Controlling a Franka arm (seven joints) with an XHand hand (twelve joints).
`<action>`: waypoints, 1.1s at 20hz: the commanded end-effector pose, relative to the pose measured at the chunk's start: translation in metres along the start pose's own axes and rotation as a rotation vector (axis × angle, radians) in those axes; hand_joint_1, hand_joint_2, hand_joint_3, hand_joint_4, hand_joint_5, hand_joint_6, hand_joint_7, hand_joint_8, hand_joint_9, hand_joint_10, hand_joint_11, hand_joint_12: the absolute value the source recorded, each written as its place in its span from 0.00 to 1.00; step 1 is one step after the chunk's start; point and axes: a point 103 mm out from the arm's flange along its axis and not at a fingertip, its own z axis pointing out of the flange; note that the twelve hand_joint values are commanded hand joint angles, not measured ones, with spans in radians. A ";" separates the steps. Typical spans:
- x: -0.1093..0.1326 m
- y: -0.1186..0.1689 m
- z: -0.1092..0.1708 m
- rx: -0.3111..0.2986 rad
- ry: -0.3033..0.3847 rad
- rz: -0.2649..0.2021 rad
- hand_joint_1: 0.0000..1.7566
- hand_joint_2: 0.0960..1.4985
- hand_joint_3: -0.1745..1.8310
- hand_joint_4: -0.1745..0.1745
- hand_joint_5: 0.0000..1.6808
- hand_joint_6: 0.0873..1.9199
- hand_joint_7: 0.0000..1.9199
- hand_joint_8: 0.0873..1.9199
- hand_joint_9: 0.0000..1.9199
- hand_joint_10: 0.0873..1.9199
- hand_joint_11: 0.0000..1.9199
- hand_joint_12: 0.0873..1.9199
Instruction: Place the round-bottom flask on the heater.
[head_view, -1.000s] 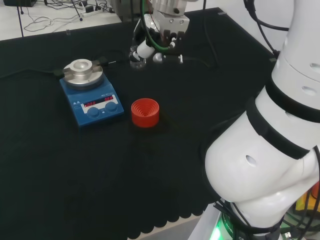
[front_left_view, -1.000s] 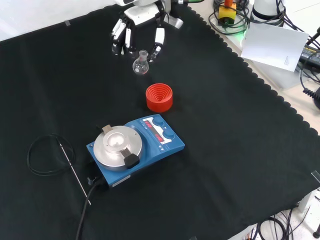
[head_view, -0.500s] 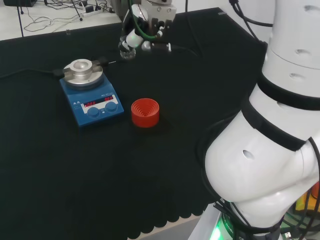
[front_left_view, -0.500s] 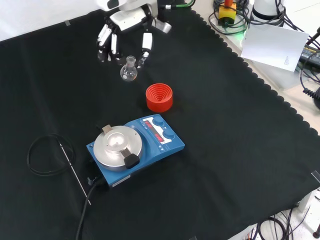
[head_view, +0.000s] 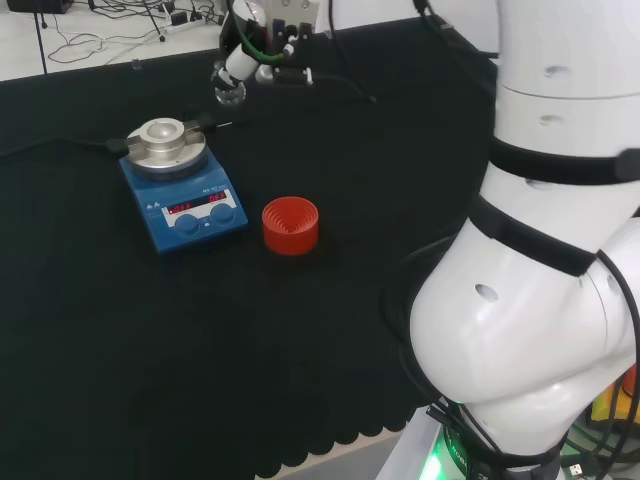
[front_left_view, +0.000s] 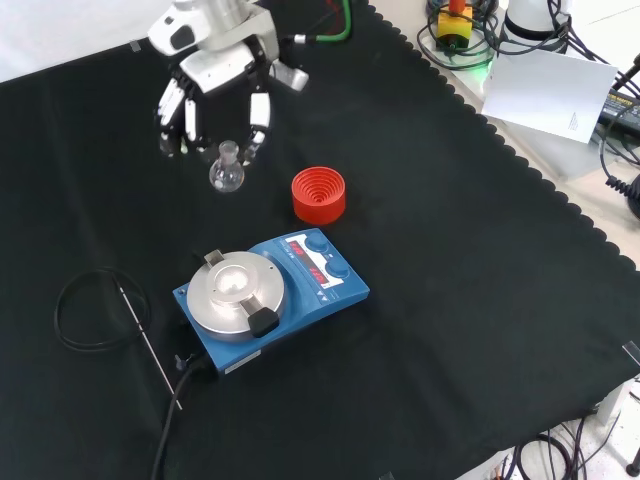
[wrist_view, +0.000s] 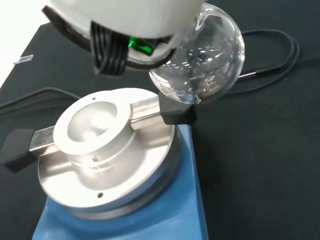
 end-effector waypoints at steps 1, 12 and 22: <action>0.030 0.039 0.027 0.081 -0.003 -0.049 0.65 0.35 0.47 1.00 0.77 0.33 0.27 0.28 0.45 0.21 0.31 0.63; 0.063 0.066 0.053 0.120 -0.011 -0.102 0.65 0.35 0.47 1.00 0.77 0.34 0.27 0.28 0.44 0.21 0.31 0.63; 0.076 0.075 0.065 0.135 -0.007 -0.123 0.65 0.35 0.48 1.00 0.77 0.34 0.28 0.28 0.44 0.21 0.31 0.63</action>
